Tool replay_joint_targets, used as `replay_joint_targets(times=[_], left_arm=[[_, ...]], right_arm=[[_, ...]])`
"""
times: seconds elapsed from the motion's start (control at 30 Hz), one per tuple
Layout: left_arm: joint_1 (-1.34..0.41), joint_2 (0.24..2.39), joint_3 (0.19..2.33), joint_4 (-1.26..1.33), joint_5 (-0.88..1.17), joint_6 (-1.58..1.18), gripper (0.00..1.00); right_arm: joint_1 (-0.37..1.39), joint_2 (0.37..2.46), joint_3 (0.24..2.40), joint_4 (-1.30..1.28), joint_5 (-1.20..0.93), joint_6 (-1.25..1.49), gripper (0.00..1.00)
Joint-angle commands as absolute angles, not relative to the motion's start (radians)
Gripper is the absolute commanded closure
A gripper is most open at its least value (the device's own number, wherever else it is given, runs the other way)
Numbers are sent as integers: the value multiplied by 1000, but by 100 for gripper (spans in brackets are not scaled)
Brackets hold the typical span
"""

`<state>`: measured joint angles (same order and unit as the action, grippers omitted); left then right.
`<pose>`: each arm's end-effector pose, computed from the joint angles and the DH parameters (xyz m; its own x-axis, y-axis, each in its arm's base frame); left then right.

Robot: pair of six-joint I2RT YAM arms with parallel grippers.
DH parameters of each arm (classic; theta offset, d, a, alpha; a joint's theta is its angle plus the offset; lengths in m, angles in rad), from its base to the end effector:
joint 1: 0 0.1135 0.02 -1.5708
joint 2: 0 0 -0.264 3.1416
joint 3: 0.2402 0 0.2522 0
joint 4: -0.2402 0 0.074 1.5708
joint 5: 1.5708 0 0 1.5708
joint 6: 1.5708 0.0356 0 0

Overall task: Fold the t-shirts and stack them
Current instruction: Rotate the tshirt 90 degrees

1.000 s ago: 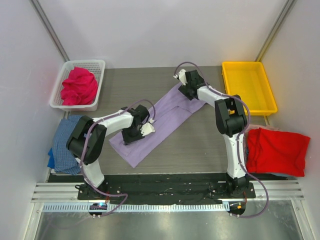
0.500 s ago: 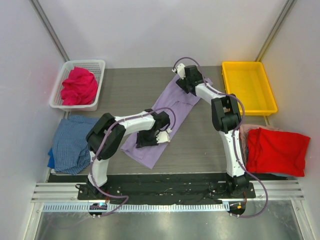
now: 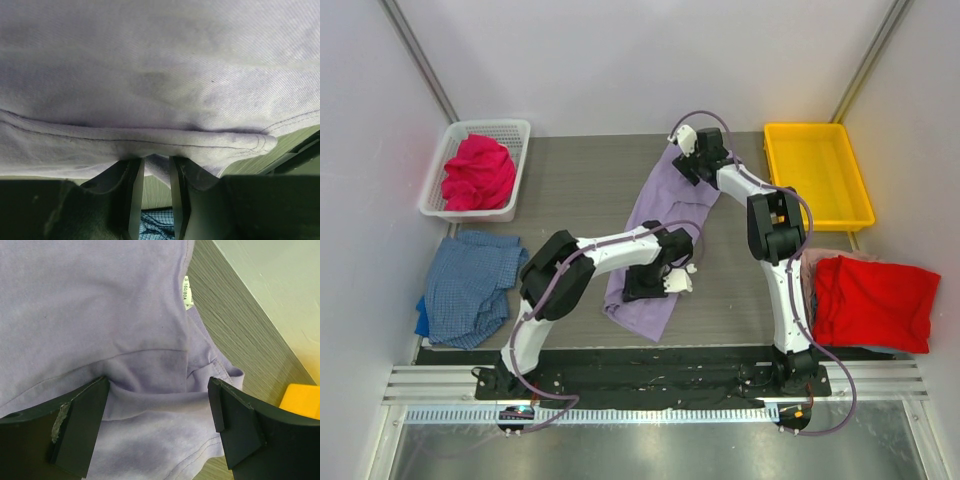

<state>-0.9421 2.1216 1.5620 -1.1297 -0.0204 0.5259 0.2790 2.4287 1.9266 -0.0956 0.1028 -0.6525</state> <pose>0.2268 -0.3107 0.1504 -0.0984 0.9888 0.1124 0.9937 0.1037 -0.0418 0.5333 0.1490 0.1593 -0.3130 -0.7179 -0.6218 -0.4813 0.6843 -0.5478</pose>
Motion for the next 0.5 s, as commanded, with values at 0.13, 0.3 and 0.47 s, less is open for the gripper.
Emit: replay_joint_targets(times=[0.13, 0.3, 0.47], left_arm=[[-1017, 2151, 1580, -1080, 84, 480, 70], [-1075, 2126, 1569, -1092, 77, 465, 70], [-1108, 2109, 1588, -1083, 64, 462, 70]], right_arm=[[314, 2480, 2023, -146, -46, -650, 9], [336, 2490, 2042, -141, -57, -672, 9], [347, 2493, 2063, -141, -67, -667, 9]])
